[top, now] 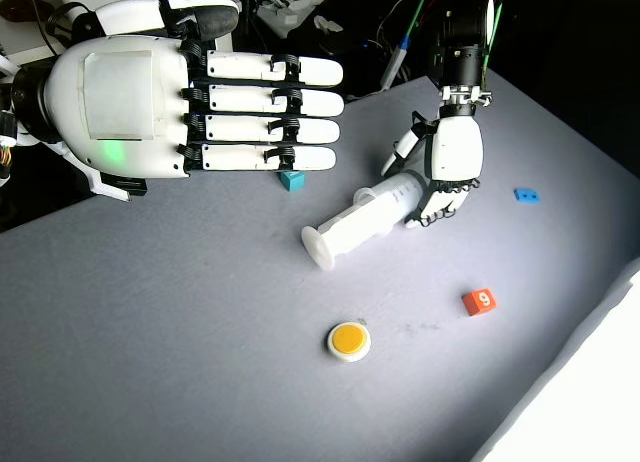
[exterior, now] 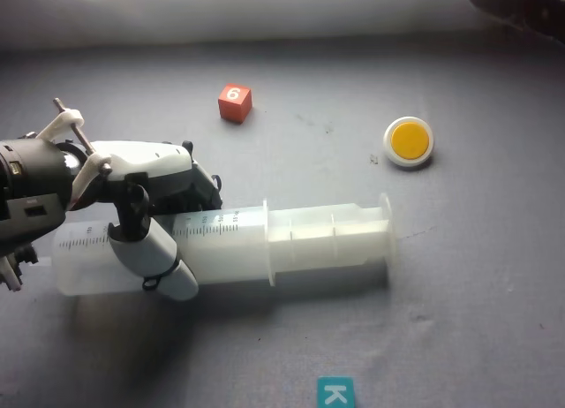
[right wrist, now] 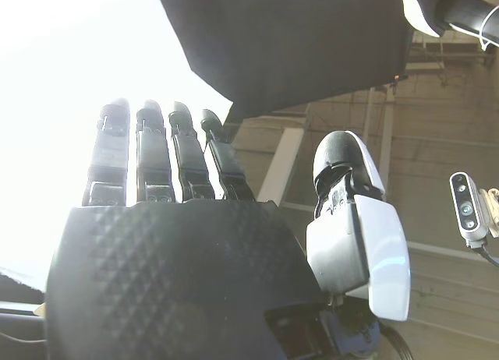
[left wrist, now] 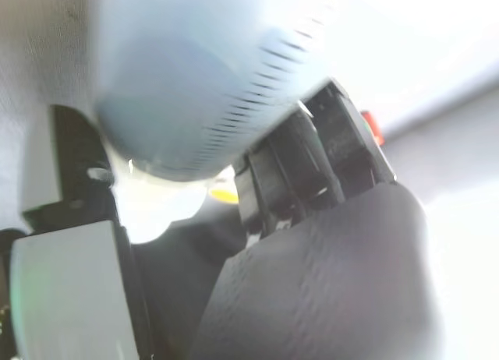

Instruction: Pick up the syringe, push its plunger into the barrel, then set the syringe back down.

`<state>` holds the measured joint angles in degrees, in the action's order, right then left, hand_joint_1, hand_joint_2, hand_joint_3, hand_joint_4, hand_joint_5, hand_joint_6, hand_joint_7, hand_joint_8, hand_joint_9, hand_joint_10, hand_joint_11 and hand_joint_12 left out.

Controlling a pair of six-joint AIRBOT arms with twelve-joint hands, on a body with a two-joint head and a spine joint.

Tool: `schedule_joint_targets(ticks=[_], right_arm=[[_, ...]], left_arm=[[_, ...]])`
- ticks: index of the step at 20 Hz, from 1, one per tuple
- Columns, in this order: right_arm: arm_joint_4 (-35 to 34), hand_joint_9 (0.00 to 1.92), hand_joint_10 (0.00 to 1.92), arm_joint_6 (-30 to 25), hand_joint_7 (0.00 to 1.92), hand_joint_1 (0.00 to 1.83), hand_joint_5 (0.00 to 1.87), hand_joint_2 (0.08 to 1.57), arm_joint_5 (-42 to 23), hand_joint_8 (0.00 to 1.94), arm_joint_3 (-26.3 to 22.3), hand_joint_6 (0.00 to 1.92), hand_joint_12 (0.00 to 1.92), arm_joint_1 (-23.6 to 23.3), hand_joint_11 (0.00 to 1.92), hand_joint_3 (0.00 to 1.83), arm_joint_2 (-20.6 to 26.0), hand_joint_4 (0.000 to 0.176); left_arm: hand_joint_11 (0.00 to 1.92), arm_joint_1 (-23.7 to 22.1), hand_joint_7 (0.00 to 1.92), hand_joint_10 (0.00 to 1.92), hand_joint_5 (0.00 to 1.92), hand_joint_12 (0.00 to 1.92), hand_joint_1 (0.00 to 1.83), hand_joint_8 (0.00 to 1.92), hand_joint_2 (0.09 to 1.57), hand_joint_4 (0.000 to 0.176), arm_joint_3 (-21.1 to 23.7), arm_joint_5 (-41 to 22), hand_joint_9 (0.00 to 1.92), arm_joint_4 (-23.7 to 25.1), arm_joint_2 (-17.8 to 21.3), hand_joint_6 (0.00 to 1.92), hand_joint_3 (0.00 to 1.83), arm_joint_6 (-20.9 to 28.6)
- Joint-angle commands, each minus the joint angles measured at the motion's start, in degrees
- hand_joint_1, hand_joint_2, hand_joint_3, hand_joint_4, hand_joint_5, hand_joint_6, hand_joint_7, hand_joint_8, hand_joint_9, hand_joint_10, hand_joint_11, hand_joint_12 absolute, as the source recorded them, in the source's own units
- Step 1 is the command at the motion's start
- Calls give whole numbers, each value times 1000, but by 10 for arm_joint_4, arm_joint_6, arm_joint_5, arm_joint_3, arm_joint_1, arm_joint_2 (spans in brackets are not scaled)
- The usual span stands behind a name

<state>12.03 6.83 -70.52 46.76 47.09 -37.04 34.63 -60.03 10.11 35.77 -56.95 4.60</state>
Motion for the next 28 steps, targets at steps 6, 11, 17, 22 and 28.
schedule_joint_targets(ticks=[6,11,17,22,28], right_arm=[[-60,0,0,-12,0,0,0,1231,-70,0,-2,0,0,-5,0,2,-16,0],[-149,0,0,-20,0,0,0,1224,-44,0,-27,0,0,-23,0,0,-45,0],[-275,0,0,0,0,0,0,1230,-7,0,-49,0,0,-70,0,1,-78,0],[-337,0,0,21,0,0,0,1226,42,0,-52,0,0,-103,0,0,-111,0],[-336,0,0,58,0,0,0,1233,48,0,-52,0,0,-117,0,3,-163,0]], left_arm=[[746,-34,1242,972,985,1194,1392,411,1049,0,31,-11,1065,-33,43,994,0,7],[781,-88,1127,932,935,941,1374,496,1090,0,64,-9,996,-73,93,1267,0,10],[765,-167,1230,949,971,995,1388,378,1058,0,104,1,1056,-113,141,1078,0,11],[771,-211,1278,938,997,1060,1393,324,1043,0,115,19,1081,-118,158,994,0,11],[703,-234,1275,983,996,1216,1392,339,1044,0,130,35,1069,-118,162,973,0,11]])
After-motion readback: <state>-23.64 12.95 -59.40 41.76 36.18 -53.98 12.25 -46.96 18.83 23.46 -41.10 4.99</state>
